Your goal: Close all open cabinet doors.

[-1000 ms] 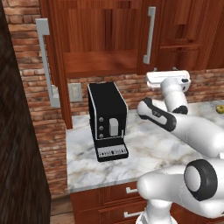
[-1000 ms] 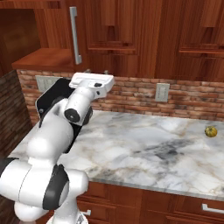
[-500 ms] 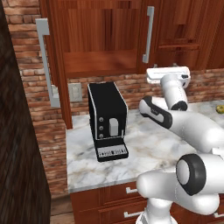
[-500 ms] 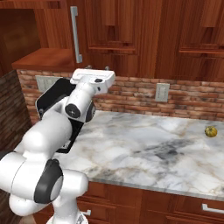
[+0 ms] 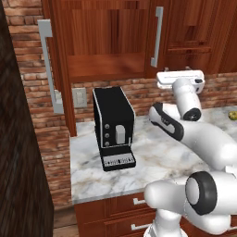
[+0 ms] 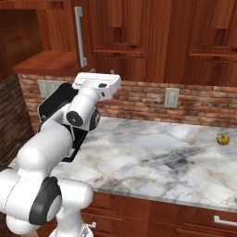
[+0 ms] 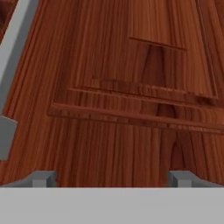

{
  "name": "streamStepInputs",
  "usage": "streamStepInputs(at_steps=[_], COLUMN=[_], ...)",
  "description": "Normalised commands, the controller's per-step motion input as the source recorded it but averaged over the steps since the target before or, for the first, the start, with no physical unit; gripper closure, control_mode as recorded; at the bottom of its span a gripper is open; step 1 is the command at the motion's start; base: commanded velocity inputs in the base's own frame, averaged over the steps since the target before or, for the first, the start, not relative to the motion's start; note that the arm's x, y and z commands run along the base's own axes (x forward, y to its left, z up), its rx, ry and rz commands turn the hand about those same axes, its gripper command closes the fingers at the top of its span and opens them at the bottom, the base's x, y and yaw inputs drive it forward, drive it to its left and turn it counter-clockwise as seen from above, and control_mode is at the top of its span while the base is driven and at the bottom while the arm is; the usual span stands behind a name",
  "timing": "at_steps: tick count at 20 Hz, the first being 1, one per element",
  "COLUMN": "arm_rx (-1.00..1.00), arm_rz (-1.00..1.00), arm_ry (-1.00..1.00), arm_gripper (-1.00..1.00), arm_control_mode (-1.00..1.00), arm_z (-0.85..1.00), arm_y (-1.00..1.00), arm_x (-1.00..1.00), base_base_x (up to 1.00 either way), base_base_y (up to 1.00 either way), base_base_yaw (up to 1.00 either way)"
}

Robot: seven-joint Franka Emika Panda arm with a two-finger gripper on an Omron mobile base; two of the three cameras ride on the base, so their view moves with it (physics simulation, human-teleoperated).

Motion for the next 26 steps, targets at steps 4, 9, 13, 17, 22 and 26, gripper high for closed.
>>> streamStepInputs(at_steps=[4, 9, 13, 17, 22, 26], arm_rx=[0.0, 0.0, 0.0, 0.0, 0.0, 0.0], arm_rz=[-0.02, -0.05, -0.06, -0.05, -0.05, 0.0], arm_ry=[0.09, 0.12, 0.17, 0.22, 0.24, 0.17], arm_gripper=[-1.0, -1.0, -1.0, -1.0, -1.0, -1.0], arm_control_mode=[-1.0, -1.0, -1.0, -1.0, -1.0, -1.0], arm_z=[0.31, 0.37, 0.38, 0.23, 0.22, 0.22], arm_y=[0.0, 0.0, 0.03, 0.04, 0.14, 0.46], arm_x=[-0.76, -0.9, -0.96, -1.0, -0.99, -0.82], base_base_x=[0.0, 0.0, 0.0, 0.0, 0.0, 0.0], base_base_y=[0.0, 0.0, 0.0, 0.0, 0.0, 0.0], base_base_yaw=[0.0, 0.0, 0.0, 0.0, 0.0, 0.0])
